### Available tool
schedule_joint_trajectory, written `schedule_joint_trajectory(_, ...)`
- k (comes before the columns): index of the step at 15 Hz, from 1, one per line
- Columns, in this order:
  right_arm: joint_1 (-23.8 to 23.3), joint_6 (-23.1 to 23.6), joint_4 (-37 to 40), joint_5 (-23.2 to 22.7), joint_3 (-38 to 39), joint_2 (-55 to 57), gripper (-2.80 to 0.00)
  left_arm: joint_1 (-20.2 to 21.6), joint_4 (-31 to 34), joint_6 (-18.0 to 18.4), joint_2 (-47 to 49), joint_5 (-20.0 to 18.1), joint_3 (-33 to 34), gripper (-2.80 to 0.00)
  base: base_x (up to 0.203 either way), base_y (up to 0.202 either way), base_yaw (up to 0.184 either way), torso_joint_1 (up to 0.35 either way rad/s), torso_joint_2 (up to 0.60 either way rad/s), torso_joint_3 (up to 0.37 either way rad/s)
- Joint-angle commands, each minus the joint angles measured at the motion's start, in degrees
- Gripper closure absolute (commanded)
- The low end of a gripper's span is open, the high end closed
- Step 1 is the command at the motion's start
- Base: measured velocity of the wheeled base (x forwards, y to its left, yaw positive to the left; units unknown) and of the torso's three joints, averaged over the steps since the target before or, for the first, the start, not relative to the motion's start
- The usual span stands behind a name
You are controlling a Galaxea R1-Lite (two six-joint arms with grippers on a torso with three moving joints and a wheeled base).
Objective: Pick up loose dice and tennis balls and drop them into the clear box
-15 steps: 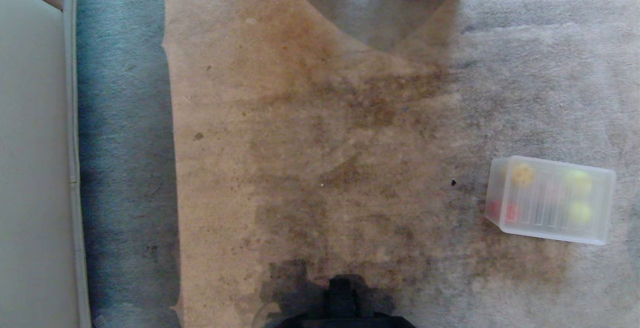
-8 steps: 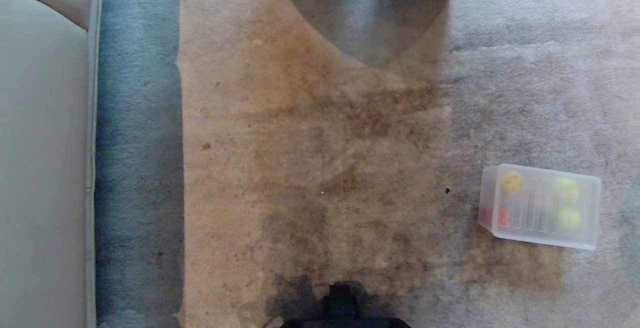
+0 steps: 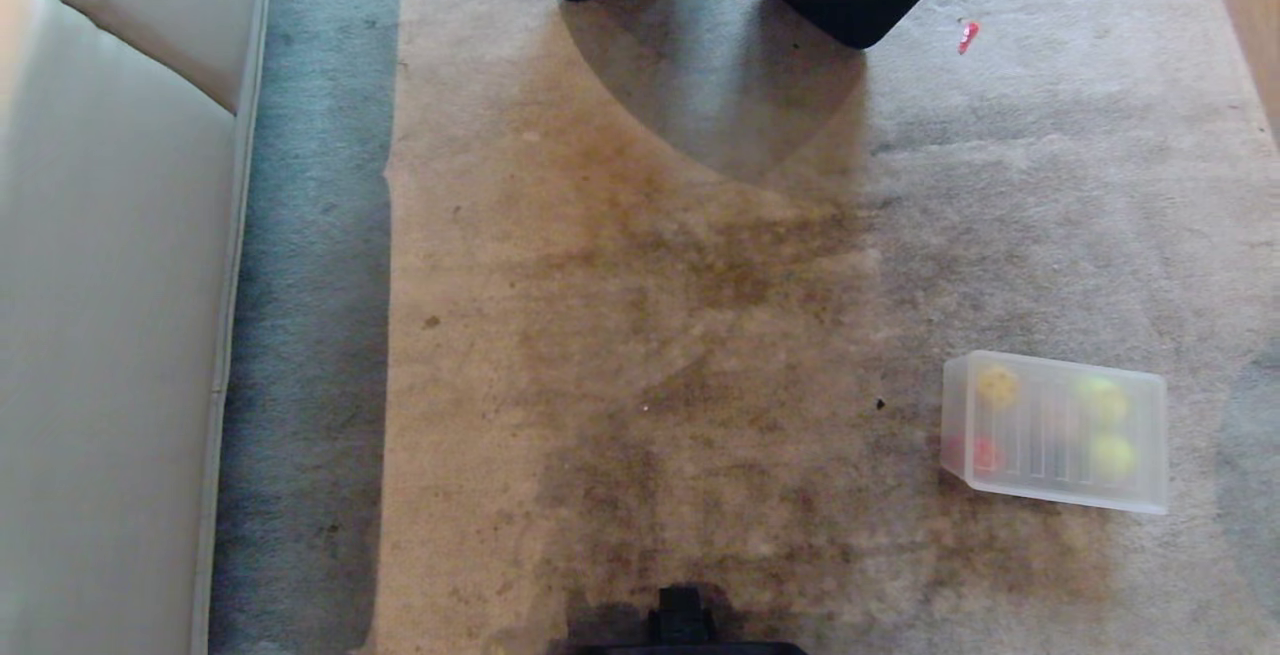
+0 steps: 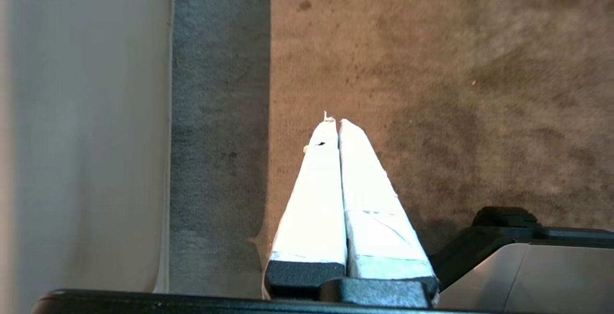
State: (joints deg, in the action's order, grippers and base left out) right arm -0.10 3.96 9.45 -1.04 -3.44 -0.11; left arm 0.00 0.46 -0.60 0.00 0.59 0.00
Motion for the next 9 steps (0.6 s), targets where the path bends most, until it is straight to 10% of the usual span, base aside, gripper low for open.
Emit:
schedule_joint_trajectory(1,0.0,0.0,0.0,0.0,0.0,0.1,0.00,0.0,0.0,0.0,0.0,0.0,0.0,0.00,0.000,0.000,0.000,0.000,0.01,0.199)
schedule_joint_trajectory(9,0.0,-0.2,0.0,0.1,0.0,0.2,0.00,0.0,0.0,0.0,0.0,0.0,0.0,0.00,0.000,0.000,0.000,0.002,0.00,0.203)
